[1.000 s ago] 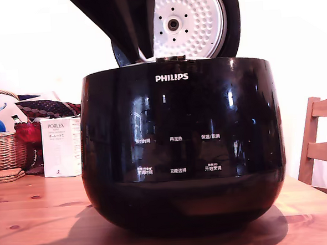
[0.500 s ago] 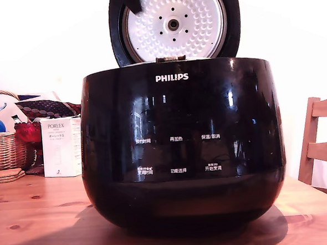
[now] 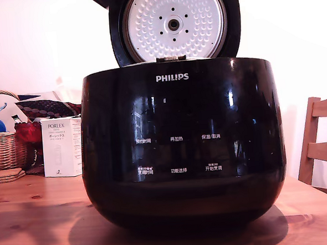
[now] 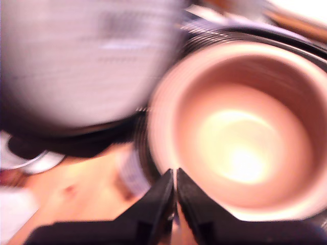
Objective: Place the pot you are holding inside the rice cooker
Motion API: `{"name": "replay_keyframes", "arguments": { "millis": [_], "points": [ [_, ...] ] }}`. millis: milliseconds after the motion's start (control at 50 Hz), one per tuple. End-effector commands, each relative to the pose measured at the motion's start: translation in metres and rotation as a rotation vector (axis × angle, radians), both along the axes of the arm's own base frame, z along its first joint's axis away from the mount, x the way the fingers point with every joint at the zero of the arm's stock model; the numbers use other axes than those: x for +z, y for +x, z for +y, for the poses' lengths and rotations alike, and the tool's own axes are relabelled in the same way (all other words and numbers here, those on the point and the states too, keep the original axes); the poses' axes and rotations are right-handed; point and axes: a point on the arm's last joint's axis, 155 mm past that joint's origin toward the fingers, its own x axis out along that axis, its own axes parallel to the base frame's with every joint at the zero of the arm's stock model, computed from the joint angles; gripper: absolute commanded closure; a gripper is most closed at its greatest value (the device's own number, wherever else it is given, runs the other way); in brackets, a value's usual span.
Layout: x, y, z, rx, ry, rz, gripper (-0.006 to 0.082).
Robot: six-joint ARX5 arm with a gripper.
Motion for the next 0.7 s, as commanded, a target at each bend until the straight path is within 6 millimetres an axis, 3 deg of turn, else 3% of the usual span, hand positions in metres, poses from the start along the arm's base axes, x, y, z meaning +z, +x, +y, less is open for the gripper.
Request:
{"name": "replay_keyframes", "arguments": {
  "millis": [0, 300, 500, 680],
  "points": [
    [0.01, 0.009, 0.015, 0.065, -0.032, -0.016, 0.0788],
    [0.03, 0.038, 0.079, 0.278, -0.083, -0.07, 0.0788],
    [0.031, 0.044, 0.095, 0.32, -0.083, -0.076, 0.0788],
    [0.033, 0.046, 0.095, 0.322, -0.088, -0.088, 0.0788]
  ]
}}
